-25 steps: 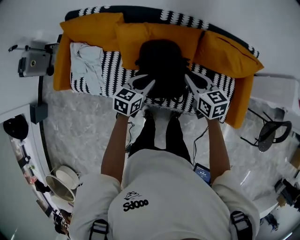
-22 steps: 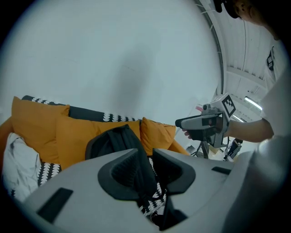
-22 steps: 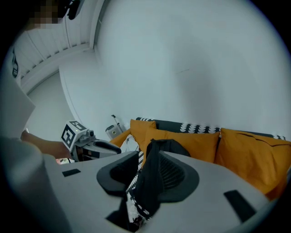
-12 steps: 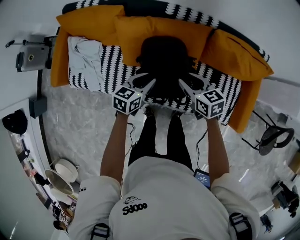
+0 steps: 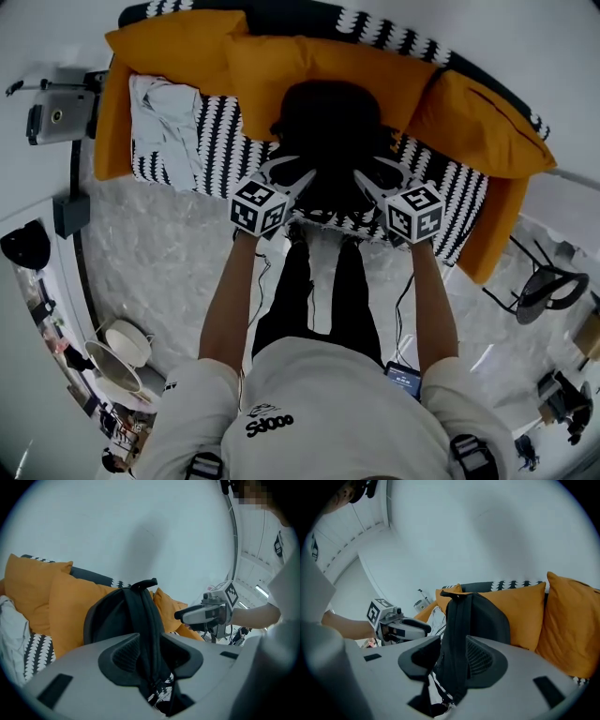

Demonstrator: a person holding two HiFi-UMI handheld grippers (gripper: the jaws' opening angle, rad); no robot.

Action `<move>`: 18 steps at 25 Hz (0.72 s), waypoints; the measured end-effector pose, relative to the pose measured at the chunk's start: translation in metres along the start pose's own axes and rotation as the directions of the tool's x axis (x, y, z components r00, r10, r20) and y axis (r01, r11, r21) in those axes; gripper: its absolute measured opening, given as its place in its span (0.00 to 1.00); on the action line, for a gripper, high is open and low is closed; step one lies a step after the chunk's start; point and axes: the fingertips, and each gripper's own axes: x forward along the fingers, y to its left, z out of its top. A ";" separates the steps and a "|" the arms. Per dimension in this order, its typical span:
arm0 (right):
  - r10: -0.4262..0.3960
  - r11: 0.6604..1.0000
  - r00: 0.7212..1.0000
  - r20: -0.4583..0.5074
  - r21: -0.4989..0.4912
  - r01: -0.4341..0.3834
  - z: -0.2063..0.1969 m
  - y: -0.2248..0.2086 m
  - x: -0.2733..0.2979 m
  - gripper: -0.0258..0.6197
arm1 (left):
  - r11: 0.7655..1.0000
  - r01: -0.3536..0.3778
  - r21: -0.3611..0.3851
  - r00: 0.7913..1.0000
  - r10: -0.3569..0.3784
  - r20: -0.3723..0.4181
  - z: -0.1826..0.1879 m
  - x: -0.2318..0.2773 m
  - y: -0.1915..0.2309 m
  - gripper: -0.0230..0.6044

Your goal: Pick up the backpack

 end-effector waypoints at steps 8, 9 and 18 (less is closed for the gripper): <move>0.048 0.998 0.999 -0.001 0.049 -0.047 -0.015 -0.026 0.028 0.29 | 0.999 0.035 0.002 0.999 -0.035 -0.042 -0.016 0.038 0.016 0.27; 0.054 0.997 0.999 -0.003 0.051 -0.054 -0.017 -0.028 0.031 0.29 | 0.999 0.042 -0.001 0.998 -0.042 -0.045 -0.018 0.042 0.017 0.27; 0.146 0.988 0.989 -0.015 0.055 -0.145 -0.027 -0.040 0.060 0.30 | 0.990 0.139 -0.023 0.989 -0.140 -0.049 -0.032 0.076 0.023 0.30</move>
